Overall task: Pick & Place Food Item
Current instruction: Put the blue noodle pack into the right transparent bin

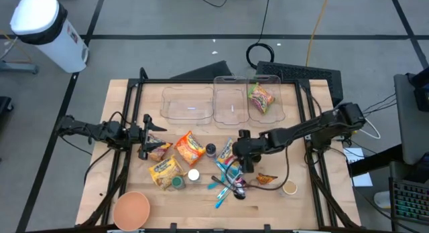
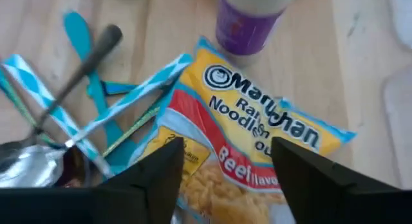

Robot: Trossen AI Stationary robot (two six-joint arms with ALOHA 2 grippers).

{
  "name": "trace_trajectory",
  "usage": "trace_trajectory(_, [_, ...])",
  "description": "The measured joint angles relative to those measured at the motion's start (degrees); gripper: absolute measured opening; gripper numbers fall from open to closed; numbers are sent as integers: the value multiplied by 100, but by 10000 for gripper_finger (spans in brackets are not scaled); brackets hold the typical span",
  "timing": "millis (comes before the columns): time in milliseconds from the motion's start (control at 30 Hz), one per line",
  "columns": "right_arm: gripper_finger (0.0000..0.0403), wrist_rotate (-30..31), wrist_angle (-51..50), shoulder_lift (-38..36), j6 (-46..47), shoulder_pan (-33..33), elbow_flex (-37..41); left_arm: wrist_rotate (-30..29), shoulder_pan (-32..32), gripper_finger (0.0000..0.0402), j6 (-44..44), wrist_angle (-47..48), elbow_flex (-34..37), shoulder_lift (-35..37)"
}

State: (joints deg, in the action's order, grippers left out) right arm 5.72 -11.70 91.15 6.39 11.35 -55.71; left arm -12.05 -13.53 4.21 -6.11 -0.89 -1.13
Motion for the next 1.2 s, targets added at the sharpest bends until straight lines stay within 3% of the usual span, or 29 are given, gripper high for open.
trace_trajectory(133, [251,10,59,224,0,0,19,0,-1,267,0,8,0,0])
trace_trajectory(267, [239,18,76,423,-1,-7,16,0,0,267,0,0,0,0])
trace_trajectory(900, [39,21,59,355,-156,-7,16,0,1,267,0,-4,0,0])
trace_trajectory(1067, [5,3,7,44,-244,-5,16,0,1,267,0,-5,0,0])
trace_trajectory(1200, [5,6,4,-359,-302,-4,19,0,0,267,0,-6,0,0])
